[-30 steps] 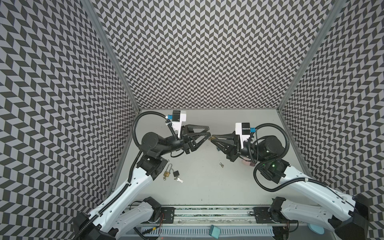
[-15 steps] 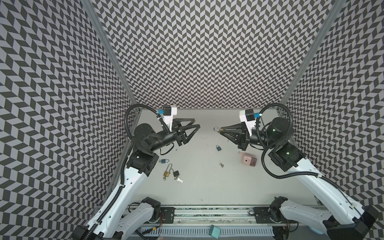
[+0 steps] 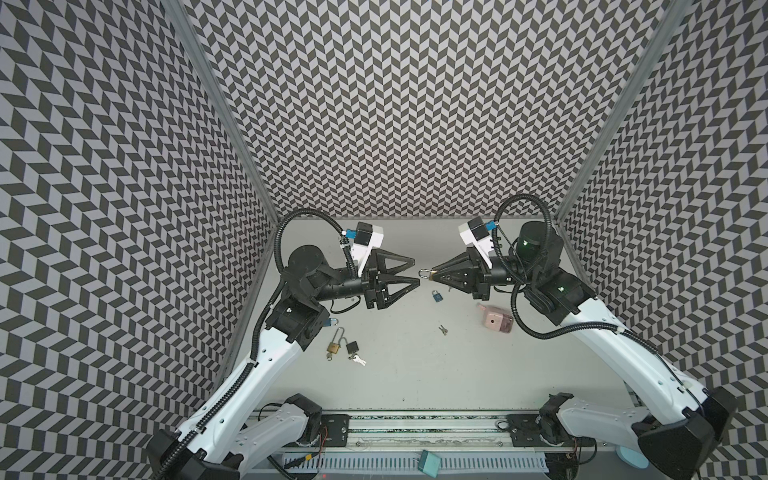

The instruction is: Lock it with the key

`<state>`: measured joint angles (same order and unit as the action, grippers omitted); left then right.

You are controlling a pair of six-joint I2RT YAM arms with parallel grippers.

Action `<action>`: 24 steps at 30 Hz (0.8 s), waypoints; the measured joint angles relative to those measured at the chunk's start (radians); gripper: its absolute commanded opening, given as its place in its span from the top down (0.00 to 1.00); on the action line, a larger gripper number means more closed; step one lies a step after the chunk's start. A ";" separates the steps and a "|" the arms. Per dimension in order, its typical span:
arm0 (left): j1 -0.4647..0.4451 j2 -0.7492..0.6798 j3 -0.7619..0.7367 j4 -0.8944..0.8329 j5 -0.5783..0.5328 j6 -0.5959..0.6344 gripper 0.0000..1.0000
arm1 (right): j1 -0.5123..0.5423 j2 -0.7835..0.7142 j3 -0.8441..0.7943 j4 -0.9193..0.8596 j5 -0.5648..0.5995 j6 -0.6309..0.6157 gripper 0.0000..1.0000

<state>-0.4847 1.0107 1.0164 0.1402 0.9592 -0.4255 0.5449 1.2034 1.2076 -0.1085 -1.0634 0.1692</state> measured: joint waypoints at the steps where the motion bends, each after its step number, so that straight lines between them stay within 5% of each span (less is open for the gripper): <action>1: 0.000 0.002 0.000 0.000 0.003 0.004 0.33 | 0.000 0.000 0.000 0.001 -0.012 0.004 1.00; 10: -0.029 0.037 0.002 0.000 0.036 0.017 0.42 | 0.000 0.000 0.000 0.005 -0.056 0.031 1.00; 24: -0.059 0.045 0.017 -0.008 0.045 0.043 0.80 | 0.000 0.000 0.000 0.005 -0.068 0.041 1.00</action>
<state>-0.5438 1.0557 1.0336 0.1322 1.0039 -0.3824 0.5449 1.2034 1.2076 -0.1032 -1.1309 0.2104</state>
